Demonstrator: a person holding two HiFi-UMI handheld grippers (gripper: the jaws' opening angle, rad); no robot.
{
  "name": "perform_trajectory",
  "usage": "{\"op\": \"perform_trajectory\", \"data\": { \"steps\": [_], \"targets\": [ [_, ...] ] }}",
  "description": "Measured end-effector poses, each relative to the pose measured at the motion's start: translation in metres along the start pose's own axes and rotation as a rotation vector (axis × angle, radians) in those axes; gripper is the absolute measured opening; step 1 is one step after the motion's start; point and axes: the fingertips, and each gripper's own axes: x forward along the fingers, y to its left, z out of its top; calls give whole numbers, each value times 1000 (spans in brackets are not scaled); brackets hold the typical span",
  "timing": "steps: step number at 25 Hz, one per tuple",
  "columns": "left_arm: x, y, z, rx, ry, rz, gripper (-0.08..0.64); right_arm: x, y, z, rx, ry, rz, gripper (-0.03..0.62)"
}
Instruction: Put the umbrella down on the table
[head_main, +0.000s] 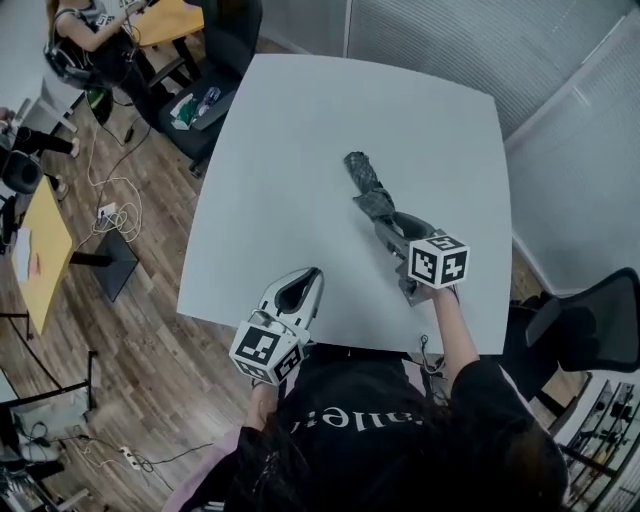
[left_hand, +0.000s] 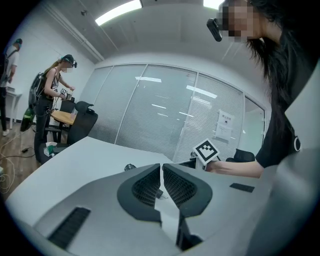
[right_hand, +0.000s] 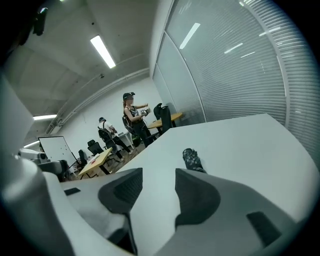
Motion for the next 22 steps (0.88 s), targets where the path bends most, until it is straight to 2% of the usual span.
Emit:
{"op": "perform_trajectory", "data": {
  "steps": [6,12,22],
  "targets": [
    [1,-11,-10,0,29,-77,34,-47,36,-30,11,-39,-8,187],
    [10,-34,-17,19,58,-165,34,-81,52,-54,14,-55,-42,178],
    [20,-66,-31,10,68,-195,34,-122,59,-70,35,-104,-62,128]
  ]
}}
